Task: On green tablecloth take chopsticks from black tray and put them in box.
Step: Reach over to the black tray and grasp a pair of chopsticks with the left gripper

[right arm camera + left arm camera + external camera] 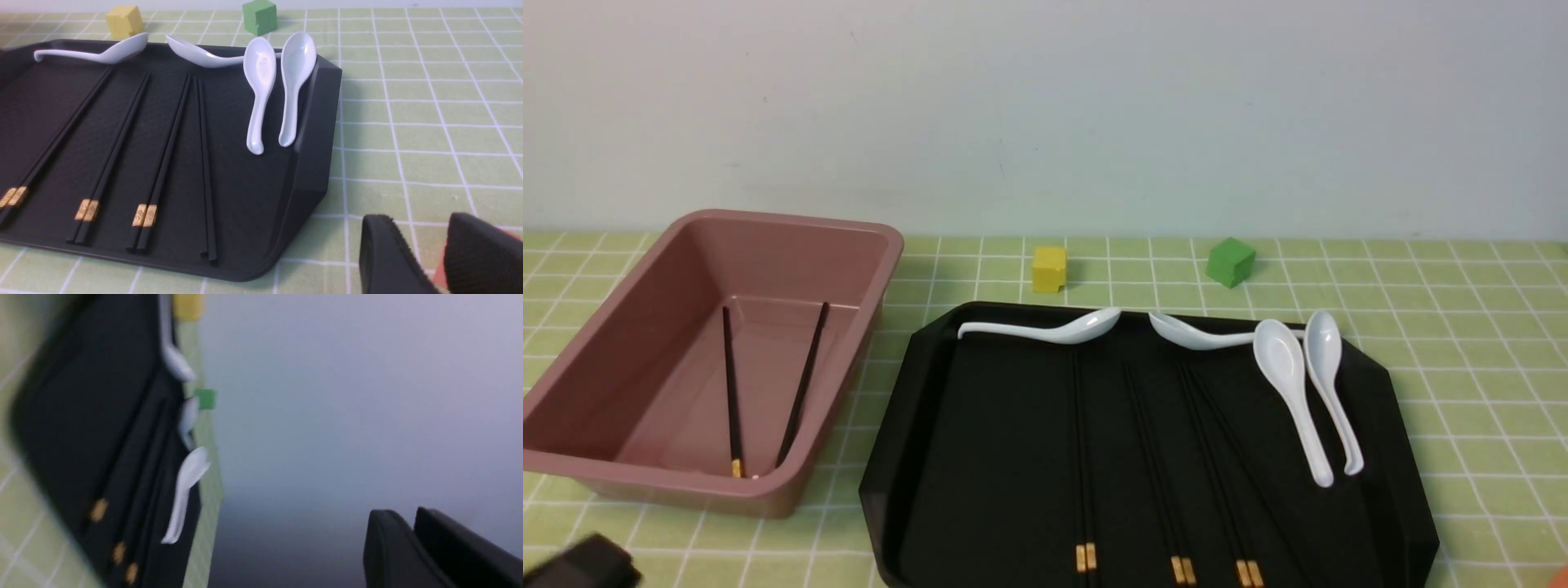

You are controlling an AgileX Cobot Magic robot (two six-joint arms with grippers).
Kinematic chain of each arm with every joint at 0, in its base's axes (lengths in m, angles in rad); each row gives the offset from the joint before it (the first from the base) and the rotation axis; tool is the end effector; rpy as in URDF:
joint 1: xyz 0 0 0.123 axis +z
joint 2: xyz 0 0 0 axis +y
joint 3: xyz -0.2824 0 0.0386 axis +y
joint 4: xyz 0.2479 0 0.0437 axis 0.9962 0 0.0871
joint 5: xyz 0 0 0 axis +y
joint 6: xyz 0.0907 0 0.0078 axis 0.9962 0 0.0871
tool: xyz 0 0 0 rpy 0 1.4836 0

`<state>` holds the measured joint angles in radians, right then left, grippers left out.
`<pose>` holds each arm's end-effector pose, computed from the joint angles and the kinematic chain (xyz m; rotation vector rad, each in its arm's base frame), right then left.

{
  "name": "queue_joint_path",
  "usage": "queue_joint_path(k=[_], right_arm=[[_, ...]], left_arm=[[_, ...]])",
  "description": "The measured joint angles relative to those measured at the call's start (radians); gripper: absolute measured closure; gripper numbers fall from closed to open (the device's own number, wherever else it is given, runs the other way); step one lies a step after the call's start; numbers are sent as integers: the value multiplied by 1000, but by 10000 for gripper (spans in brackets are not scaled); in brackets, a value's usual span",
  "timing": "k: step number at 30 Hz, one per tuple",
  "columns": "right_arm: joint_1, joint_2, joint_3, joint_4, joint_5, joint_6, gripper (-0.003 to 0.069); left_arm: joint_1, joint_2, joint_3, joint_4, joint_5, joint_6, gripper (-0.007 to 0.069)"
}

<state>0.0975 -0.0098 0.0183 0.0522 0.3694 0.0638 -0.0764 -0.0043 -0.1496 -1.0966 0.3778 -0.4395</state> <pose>0.0523 0.0068 0.1743 0.0009 1.8642 0.1630 0.0391 -0.0331 0.2468 -0.8782 1.4750 -1.4787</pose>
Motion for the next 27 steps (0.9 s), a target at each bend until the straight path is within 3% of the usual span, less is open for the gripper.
queue_joint_path(k=[3,5,8,11,15,19,22,27], right_arm=[[0,0,0,0,0,0,419],[0,0,0,0,0,0,419],[0,0,0,0,0,0,419],[0,0,0,0,0,0,419],[0,0,0,0,0,0,419],[0,0,0,0,0,0,419],[0,0,0,0,0,0,419],[0,0,0,0,0,0,419]], left_arm=[[0,158,-179,128,114,98,638],[0,247,-234,209,190,102,637],[0,558,-380,480,520,88,637],[0,799,-490,657,706,86,637],[0,990,-579,689,741,112,637],[0,1138,-625,553,743,227,637],[-18,1209,-643,522,746,253,637],[-191,1297,-714,605,705,154,637]])
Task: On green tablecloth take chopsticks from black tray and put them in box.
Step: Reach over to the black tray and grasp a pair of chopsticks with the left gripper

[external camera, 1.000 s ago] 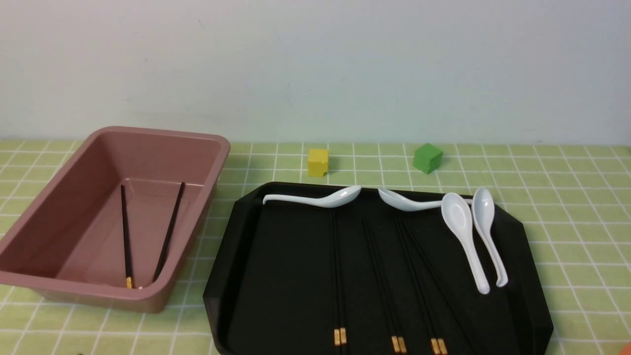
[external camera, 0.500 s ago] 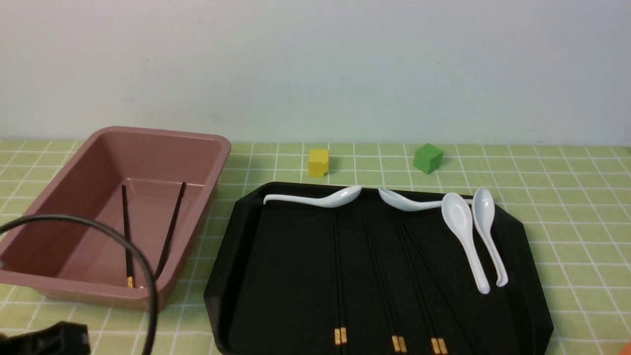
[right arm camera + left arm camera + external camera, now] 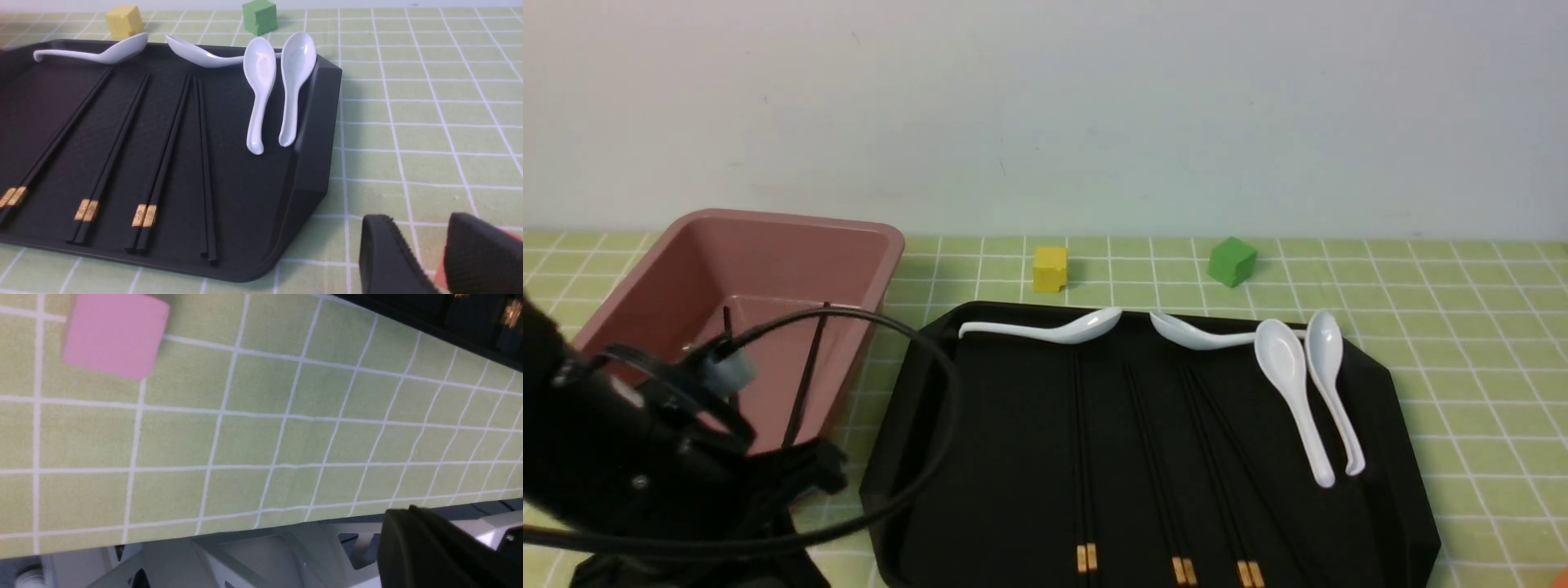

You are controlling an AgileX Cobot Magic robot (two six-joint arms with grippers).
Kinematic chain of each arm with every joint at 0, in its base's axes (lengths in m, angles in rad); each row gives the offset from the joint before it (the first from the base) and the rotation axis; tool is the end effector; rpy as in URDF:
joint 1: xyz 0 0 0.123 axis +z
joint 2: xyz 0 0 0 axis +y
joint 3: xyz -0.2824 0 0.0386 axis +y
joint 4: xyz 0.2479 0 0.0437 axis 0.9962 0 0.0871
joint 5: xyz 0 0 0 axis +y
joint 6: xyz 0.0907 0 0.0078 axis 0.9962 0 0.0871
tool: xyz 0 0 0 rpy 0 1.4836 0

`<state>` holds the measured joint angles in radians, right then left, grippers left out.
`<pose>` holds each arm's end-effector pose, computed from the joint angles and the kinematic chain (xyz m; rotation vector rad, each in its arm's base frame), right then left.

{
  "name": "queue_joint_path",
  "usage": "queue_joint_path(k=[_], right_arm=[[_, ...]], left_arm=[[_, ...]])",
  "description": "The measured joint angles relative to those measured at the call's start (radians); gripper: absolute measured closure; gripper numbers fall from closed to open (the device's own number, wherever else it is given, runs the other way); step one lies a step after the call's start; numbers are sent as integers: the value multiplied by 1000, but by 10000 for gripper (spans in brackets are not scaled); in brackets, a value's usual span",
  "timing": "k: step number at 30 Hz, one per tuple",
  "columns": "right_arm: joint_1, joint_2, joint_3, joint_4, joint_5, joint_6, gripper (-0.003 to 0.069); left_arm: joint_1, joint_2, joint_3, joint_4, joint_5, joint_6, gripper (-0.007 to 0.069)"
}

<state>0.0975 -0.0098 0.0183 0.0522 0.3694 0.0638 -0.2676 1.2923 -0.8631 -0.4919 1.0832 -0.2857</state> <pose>0.0523 0.0068 0.1743 0.0009 1.8642 0.1630 0.2015 -0.0947 0.2606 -0.3343 3.0226 -0.7307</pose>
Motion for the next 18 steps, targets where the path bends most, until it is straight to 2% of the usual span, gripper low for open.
queue_joint_path(k=[1,4,8,11,12,16,18], right_arm=[[0,0,0,0,0,0,419],[0,0,0,0,0,0,419],[0,0,0,0,0,0,419],[0,0,0,-1,0,0,419],[0,0,0,0,0,0,419],[0,0,0,0,0,0,419],[0,0,0,0,0,0,419]], left_arm=[[-10,3,-5,6,-4,-15,637],[-197,92,-122,151,-35,-157,636],[-331,210,-248,328,-54,-300,596],[-414,323,-353,486,-56,-430,519],[-444,381,-407,554,-56,-471,472],[-485,535,-552,655,-63,-549,346],[-488,582,-594,661,-63,-556,316]])
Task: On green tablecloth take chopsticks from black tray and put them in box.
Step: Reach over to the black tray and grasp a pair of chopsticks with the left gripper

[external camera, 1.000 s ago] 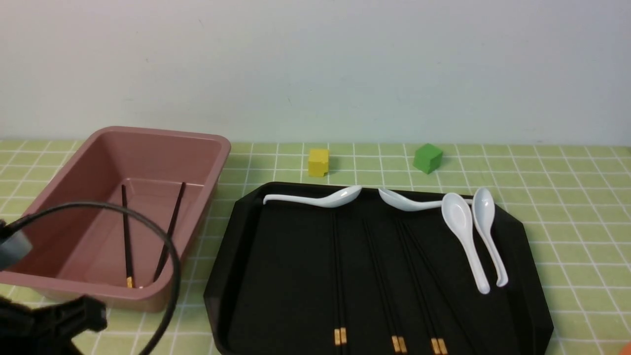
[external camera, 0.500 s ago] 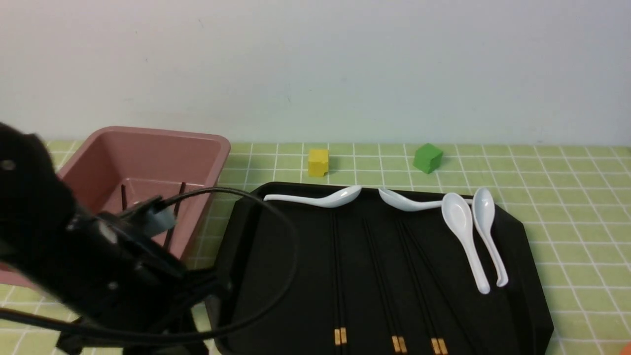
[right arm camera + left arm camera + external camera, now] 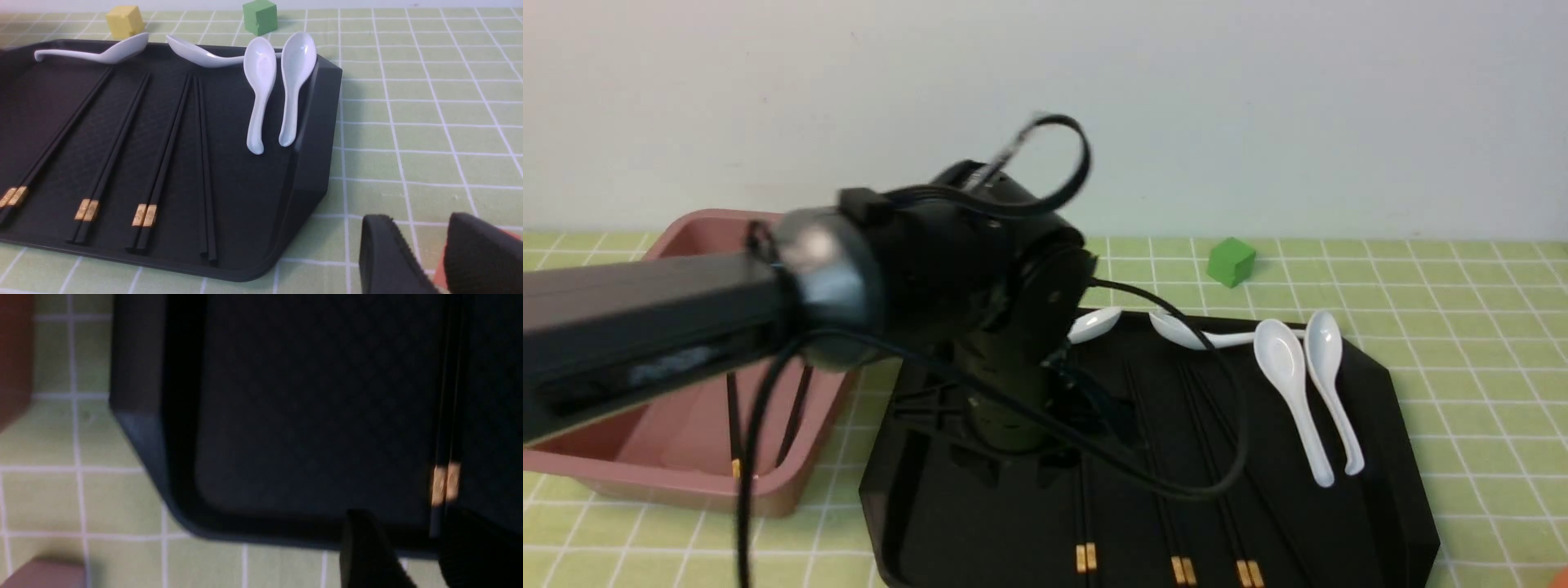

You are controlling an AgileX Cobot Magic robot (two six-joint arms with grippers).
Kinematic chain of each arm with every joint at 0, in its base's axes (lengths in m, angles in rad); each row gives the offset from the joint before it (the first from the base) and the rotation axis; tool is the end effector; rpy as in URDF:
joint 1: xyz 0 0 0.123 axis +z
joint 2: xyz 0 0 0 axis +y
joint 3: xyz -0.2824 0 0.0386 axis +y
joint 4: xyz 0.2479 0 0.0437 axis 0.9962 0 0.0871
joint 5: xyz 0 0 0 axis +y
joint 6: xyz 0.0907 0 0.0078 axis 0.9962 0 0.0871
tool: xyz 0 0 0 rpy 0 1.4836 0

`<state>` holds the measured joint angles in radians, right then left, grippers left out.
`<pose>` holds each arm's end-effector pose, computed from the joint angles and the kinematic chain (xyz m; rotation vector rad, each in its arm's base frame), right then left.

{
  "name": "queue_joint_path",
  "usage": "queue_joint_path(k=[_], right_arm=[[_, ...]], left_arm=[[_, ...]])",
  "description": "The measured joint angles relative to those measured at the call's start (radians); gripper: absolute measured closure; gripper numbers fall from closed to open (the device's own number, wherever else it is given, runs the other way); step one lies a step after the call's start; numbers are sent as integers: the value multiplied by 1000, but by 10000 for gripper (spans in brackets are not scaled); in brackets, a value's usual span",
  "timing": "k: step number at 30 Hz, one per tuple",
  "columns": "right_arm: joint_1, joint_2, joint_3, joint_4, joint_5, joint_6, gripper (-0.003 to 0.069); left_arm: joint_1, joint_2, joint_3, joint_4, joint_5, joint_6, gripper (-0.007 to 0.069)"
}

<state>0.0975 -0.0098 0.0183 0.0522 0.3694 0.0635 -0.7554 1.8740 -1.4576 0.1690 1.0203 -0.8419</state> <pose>0.0523 0.0068 0.1743 0.0006 1.8641 0.1628 0.2898 -0.2550 0.2329 -0.0201 2.8769 -0.0742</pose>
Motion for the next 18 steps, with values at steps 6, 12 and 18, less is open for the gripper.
queue_joint_path(k=[6,12,18], right_arm=[[0,0,0,-1,0,0,419],[0,0,0,0,0,0,419],[0,0,0,0,0,0,419]], left_arm=[[0,187,-176,-1,-2,-7,261],[0,283,-235,-1,-21,-9,260],[0,331,-240,-1,-32,-11,260]])
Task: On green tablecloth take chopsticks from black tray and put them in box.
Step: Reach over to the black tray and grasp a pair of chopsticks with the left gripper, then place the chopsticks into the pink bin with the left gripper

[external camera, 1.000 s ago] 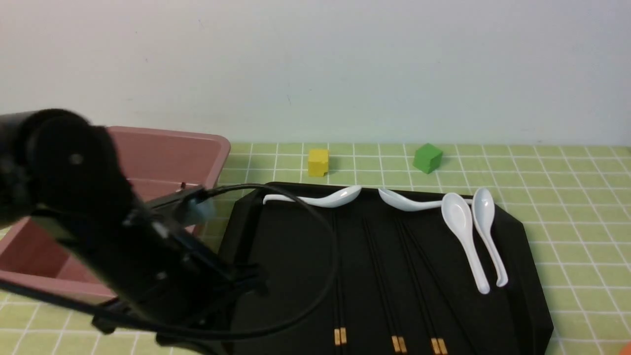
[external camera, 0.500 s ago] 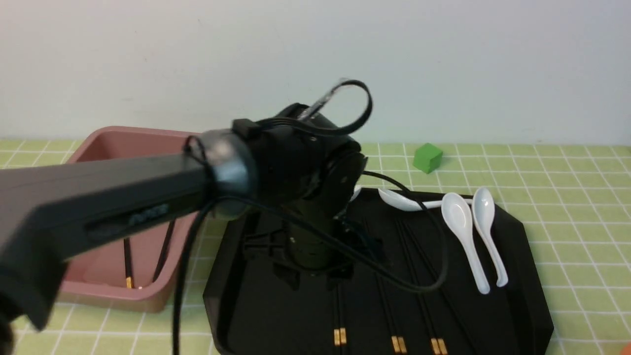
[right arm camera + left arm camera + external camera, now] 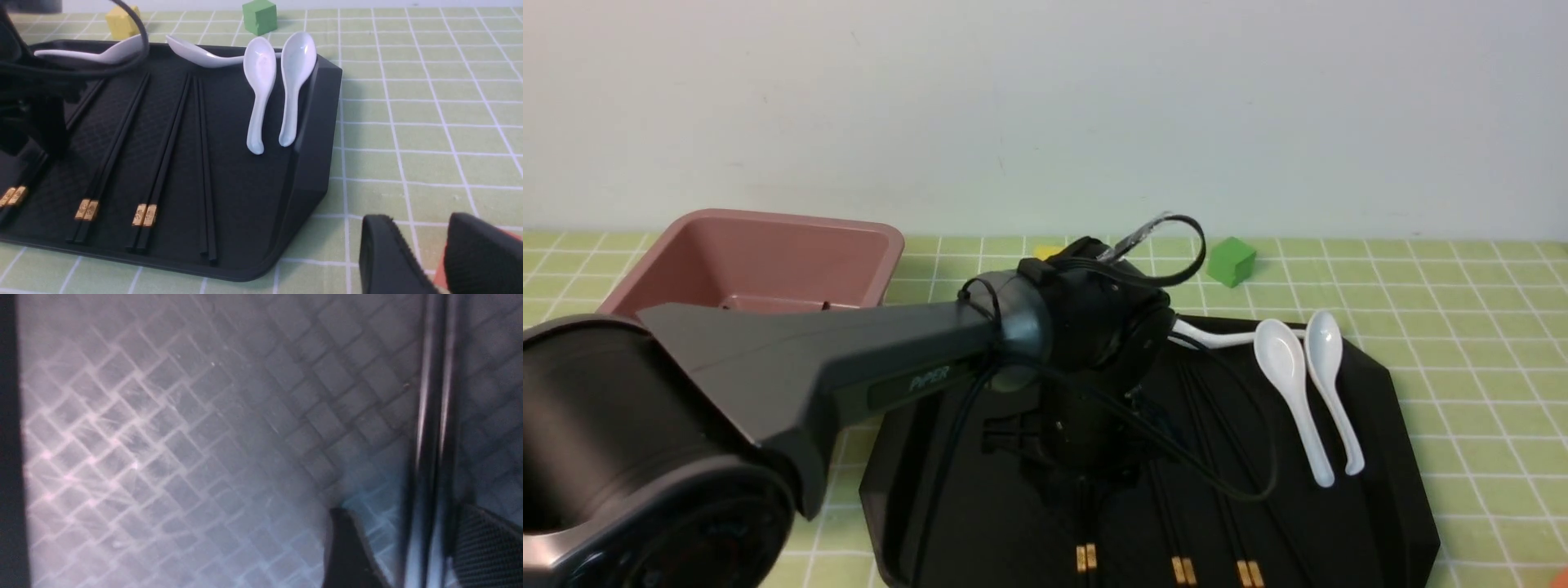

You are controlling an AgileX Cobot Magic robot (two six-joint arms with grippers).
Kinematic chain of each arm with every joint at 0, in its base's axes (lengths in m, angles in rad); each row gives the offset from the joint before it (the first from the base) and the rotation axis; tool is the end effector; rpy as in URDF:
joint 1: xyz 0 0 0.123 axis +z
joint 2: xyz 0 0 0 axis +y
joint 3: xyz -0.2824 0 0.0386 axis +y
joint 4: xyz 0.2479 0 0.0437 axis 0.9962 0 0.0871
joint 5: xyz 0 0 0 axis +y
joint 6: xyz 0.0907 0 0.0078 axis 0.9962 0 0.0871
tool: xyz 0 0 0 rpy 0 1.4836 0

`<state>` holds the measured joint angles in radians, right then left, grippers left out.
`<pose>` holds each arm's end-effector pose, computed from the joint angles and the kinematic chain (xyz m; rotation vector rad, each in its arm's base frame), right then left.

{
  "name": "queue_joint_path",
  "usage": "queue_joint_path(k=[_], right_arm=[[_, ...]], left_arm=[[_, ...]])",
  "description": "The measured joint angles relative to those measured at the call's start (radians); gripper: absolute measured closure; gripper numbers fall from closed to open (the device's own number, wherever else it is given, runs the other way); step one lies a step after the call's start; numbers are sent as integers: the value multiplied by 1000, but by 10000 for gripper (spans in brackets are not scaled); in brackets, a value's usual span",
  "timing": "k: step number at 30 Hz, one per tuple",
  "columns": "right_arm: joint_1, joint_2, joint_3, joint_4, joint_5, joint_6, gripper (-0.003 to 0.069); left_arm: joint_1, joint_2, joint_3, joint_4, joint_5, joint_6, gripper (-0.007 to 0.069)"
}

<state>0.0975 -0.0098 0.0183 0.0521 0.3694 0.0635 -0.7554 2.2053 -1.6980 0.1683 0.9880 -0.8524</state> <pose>0.0523 0.0068 0.1743 0.0005 1.8641 0.1627 0.3374 -0.3002 0.1564 -0.0229 2.9225 -0.0211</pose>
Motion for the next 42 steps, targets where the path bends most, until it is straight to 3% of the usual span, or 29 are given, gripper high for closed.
queue_joint_path(k=[4,7,10,19,28,31,36,42], right_arm=[[0,0,0,0,0,0,419],[0,0,0,0,0,0,419],[0,0,0,0,0,0,419],[0,0,0,0,0,0,419],[0,0,0,0,0,0,419],[0,0,0,1,0,0,419],[0,0,0,0,0,0,419],[0,0,0,0,0,0,419]], left_arm=[[0,5,-6,-1,1,0,277],[0,5,-6,-13,-2,20,363],[0,5,-12,-53,6,77,517],[0,-50,-181,-241,188,301,515],[31,-350,-279,85,251,347,515],[97,-408,-259,77,251,353,515],[375,-497,-68,-43,254,360,515],[611,-476,173,-71,220,360,515]])
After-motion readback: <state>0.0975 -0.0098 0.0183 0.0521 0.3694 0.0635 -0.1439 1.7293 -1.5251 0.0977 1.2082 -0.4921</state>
